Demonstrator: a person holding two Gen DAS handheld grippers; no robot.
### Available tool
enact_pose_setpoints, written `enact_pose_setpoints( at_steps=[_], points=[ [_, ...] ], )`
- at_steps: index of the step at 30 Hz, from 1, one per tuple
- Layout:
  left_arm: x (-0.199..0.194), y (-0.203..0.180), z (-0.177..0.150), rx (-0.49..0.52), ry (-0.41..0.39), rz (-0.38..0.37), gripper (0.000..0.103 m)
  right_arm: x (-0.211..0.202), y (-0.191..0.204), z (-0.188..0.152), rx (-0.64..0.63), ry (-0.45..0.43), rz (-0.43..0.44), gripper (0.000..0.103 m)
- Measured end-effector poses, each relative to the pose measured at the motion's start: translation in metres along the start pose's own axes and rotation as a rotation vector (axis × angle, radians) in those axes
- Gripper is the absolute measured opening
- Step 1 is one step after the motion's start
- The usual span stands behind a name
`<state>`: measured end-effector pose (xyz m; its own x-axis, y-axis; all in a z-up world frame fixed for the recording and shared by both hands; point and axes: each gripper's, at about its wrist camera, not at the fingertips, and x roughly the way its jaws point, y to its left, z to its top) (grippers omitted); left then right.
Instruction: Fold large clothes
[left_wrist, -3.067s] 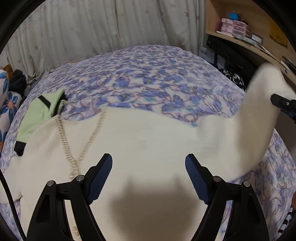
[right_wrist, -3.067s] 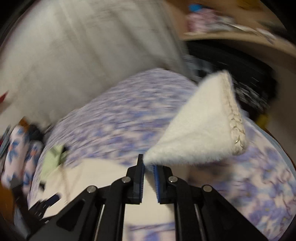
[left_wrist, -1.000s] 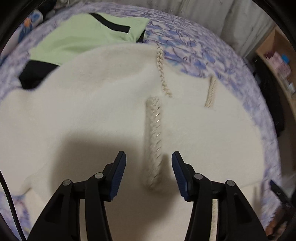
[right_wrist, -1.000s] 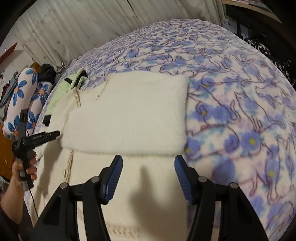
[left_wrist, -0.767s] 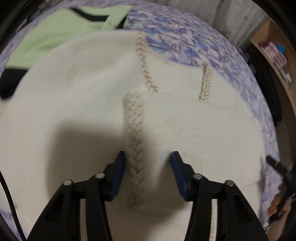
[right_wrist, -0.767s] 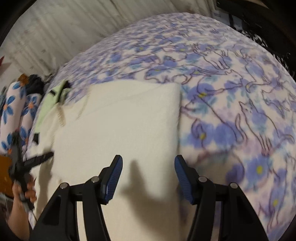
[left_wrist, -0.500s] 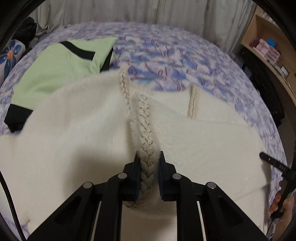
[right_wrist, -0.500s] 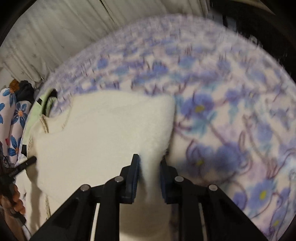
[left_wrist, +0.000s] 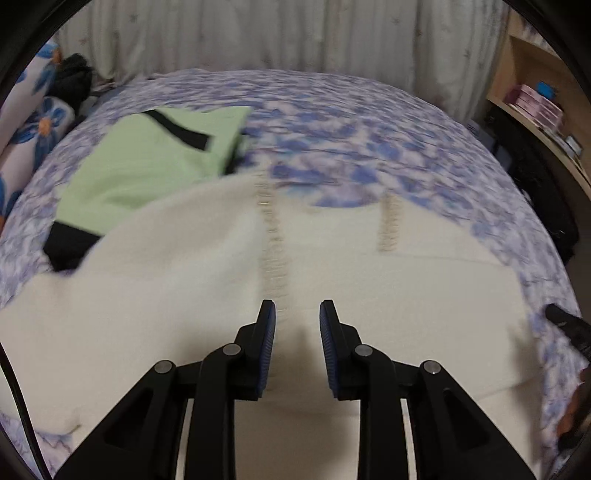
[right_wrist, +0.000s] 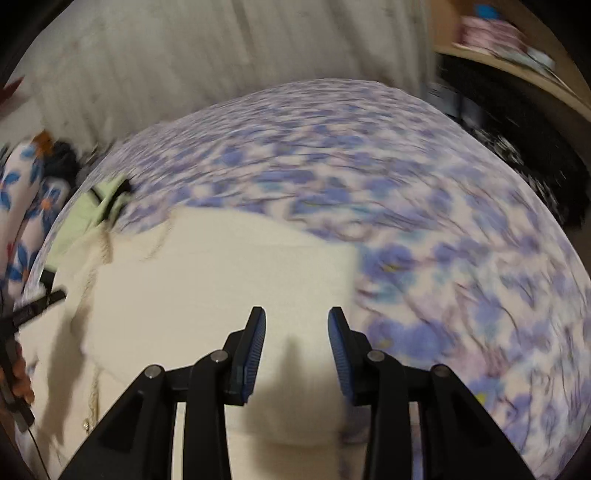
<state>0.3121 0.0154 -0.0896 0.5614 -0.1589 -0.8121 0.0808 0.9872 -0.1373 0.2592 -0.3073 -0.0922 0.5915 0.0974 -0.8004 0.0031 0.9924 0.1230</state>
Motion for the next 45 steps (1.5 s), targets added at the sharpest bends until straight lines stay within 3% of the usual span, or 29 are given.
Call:
enact_pose_setpoints(
  at_steps=[4, 7, 9, 13, 15, 17, 19, 21, 23, 24, 29, 32, 37, 40, 42, 45],
  points=[
    [0.025, -0.031, 0.007, 0.023, 0.042, -0.010, 0.024, 0.044, 0.050, 0.013, -0.051, 0.040, 0.081, 0.035],
    [0.063, -0.042, 0.009, -0.008, 0.107, 0.028, 0.024, 0.072, 0.069, 0.011, -0.061, 0.076, 0.034, 0.035],
    [0.085, -0.033, 0.007, -0.014, 0.137, 0.078, 0.024, 0.088, 0.058, 0.013, -0.050, 0.078, -0.021, 0.035],
    [0.087, -0.010, 0.010, 0.012, 0.102, 0.154, 0.025, 0.088, -0.007, 0.021, 0.038, 0.054, -0.167, 0.032],
    [0.085, 0.003, 0.013, -0.014, 0.109, 0.091, 0.025, 0.084, -0.037, 0.022, 0.077, 0.060, -0.177, 0.032],
    [0.081, 0.006, 0.013, -0.022, 0.121, 0.067, 0.025, 0.075, -0.059, 0.021, 0.101, 0.072, -0.153, 0.021],
    [0.074, 0.003, 0.012, -0.002, 0.128, 0.092, 0.025, 0.060, -0.067, 0.020, 0.101, 0.070, -0.264, 0.029],
    [0.063, -0.001, 0.010, 0.010, 0.130, 0.103, 0.031, 0.045, -0.072, 0.015, 0.152, 0.067, -0.182, 0.029],
    [0.048, -0.005, 0.007, 0.010, 0.127, 0.088, 0.060, 0.028, -0.065, 0.010, 0.170, 0.063, -0.110, 0.029],
    [0.036, -0.008, 0.003, 0.010, 0.115, 0.076, 0.064, 0.022, -0.058, 0.006, 0.163, 0.059, -0.087, 0.029],
    [-0.006, -0.020, -0.018, -0.012, 0.080, 0.000, 0.066, 0.002, 0.004, -0.018, 0.095, 0.060, 0.049, 0.045],
    [-0.010, -0.030, -0.031, -0.026, 0.090, -0.049, 0.067, 0.001, 0.037, -0.034, 0.058, 0.087, 0.115, 0.045],
    [0.023, -0.045, -0.060, -0.017, 0.163, -0.013, 0.066, 0.021, 0.058, -0.059, 0.004, 0.126, 0.070, 0.045],
    [0.029, -0.038, -0.066, -0.026, 0.143, -0.013, 0.069, 0.021, 0.034, -0.068, 0.023, 0.119, 0.039, 0.043],
    [0.028, -0.029, -0.067, -0.054, 0.150, -0.020, 0.073, 0.014, 0.015, -0.070, 0.033, 0.103, -0.039, 0.043],
    [0.028, -0.013, -0.068, -0.100, 0.159, -0.030, 0.076, 0.008, -0.005, -0.074, 0.053, 0.104, -0.041, 0.042]
  ],
)
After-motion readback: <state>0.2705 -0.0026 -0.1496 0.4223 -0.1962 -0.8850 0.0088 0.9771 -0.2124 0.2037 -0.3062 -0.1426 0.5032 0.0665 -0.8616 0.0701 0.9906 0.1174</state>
